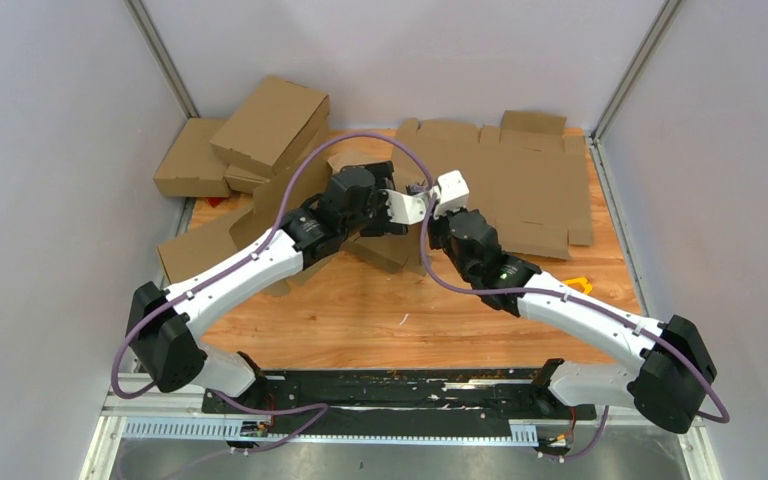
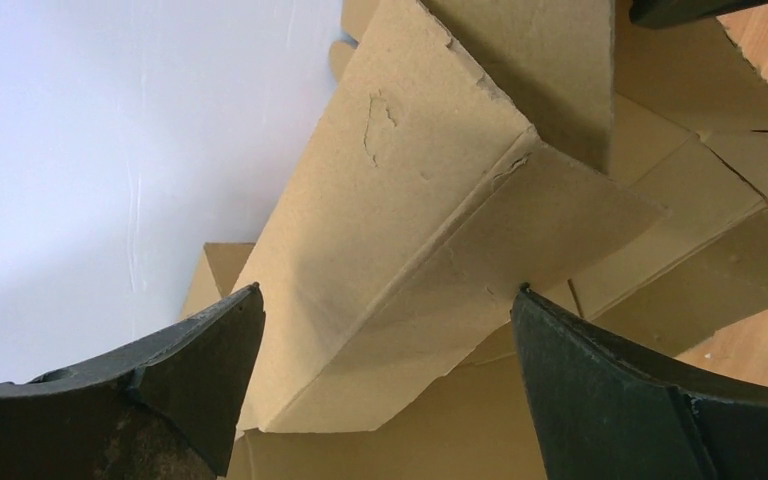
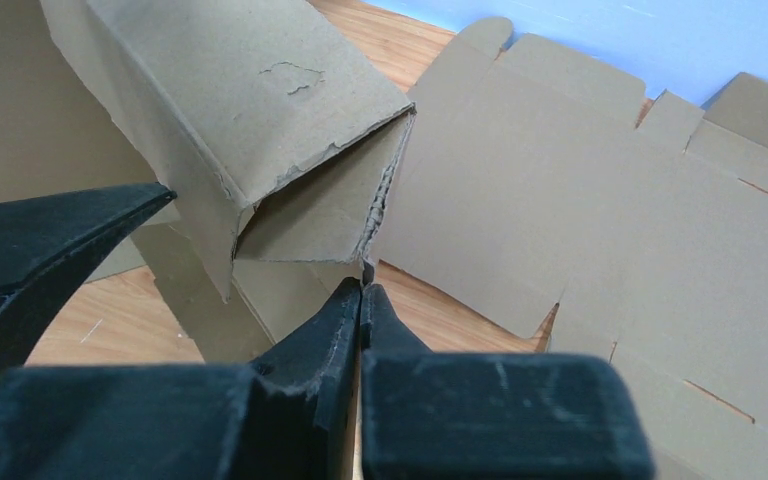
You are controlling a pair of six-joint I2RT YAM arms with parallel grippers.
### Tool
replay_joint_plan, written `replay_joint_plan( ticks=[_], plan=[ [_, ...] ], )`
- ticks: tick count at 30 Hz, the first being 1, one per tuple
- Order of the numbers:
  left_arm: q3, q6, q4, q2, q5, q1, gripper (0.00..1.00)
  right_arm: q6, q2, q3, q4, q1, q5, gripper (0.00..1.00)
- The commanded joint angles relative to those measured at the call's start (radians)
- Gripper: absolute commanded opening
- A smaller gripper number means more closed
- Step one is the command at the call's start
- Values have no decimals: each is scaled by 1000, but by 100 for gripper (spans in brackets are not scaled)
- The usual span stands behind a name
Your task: Fold the paper box
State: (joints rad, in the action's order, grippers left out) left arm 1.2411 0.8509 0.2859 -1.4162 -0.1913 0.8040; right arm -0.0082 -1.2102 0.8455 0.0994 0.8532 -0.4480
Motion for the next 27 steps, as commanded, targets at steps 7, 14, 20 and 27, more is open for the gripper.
replay_joint_plan(
  ticks=[7, 14, 20, 27],
  plan=[
    [11, 84, -50, -39, 88, 5, 82, 107, -31, 37, 39, 20, 61, 0],
    [-7, 82, -90, -36, 101, 4, 47, 170, -41, 17, 125, 19, 81, 0],
    [-3, 41, -87, -14, 101, 5, 64, 195, -63, 36, 120, 20, 28, 0],
    [170, -165, 107, 47, 50, 12, 95, 193, -72, 40, 106, 18, 6, 0]
  ],
)
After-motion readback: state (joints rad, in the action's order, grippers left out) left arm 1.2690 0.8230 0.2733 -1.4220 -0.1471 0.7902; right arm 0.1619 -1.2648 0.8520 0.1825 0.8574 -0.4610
